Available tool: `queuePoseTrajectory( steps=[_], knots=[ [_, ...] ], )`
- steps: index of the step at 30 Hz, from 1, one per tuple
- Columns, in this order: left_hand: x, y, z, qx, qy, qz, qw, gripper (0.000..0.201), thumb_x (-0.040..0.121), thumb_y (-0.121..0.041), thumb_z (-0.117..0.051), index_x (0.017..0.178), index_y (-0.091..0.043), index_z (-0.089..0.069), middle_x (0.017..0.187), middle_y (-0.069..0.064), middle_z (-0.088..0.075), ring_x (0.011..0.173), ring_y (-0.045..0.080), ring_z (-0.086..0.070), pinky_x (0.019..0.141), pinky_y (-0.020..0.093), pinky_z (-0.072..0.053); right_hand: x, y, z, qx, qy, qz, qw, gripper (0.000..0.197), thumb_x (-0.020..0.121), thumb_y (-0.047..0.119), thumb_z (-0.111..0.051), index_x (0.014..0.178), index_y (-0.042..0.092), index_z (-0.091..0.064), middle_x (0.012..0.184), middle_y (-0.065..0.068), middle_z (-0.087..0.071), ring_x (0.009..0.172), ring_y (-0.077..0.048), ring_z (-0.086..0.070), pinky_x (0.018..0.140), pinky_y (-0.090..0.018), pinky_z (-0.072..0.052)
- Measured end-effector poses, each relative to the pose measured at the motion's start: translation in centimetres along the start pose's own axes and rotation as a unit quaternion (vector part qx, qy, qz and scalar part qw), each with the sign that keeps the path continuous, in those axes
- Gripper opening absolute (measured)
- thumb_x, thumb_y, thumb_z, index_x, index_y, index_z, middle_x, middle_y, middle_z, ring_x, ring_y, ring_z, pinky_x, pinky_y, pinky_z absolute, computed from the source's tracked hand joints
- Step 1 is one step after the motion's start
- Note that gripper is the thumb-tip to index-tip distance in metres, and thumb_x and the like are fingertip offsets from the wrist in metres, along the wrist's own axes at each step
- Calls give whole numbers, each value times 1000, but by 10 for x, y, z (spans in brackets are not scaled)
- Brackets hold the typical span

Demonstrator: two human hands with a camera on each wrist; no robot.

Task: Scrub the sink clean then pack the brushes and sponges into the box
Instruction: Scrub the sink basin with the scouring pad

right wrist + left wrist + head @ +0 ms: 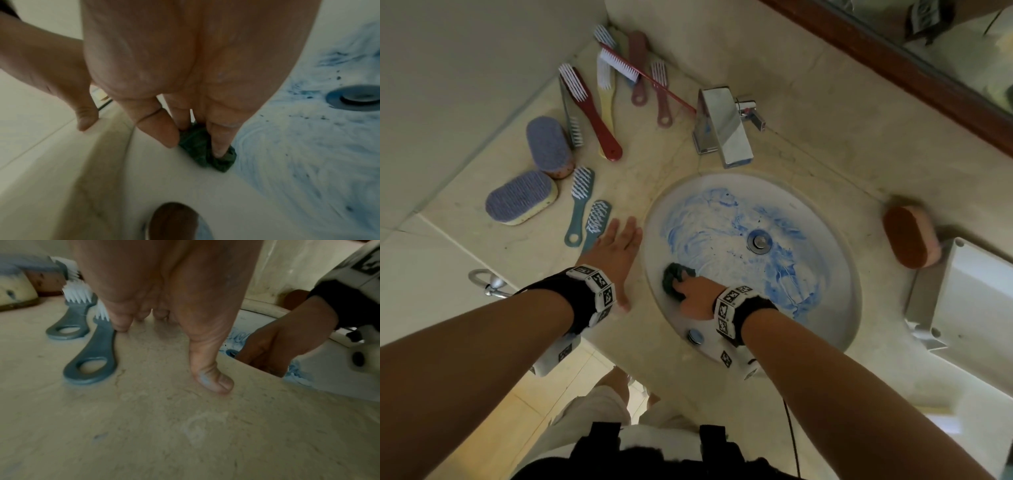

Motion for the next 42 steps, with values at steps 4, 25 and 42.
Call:
queuePoseTrajectory(
  steps=[4,25,42],
  knots=[
    [1,2,0,-9,-2,-7,1000,151,57,-57,-86,149,-8,24,154,13,33,145,36,22,119,46,-4,-18,-20,-26,-17,33,-11,999,71,96,35,-47,156,17,-12,163,-12,-2,148,-30,-12,119,-37,-13],
    [0,4,1,-44,-15,-20,999,152,56,-53,-88,149,-12,24,155,8,34,145,30,22,119,41,-3,-21,-17,-28,163,14,-7,986,76,89,15,-55,155,25,-20,162,-8,-12,147,-28,-18,118,-32,-19],
    [2,4,3,-44,-11,-15,999,153,54,-52,-89,150,-13,24,155,6,34,145,29,22,119,42,-4,2,-14,-18,173,-3,34,984,75,92,16,-56,155,21,-15,162,-9,-9,148,-27,-14,119,-32,-14]
  ],
)
Point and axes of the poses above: each hand's wrist, its own x-axis towards the middle knuckle, its own z-axis out of the back of the hand, y = z × x, the point moved 4 cm from there along x, towards the middle knuckle
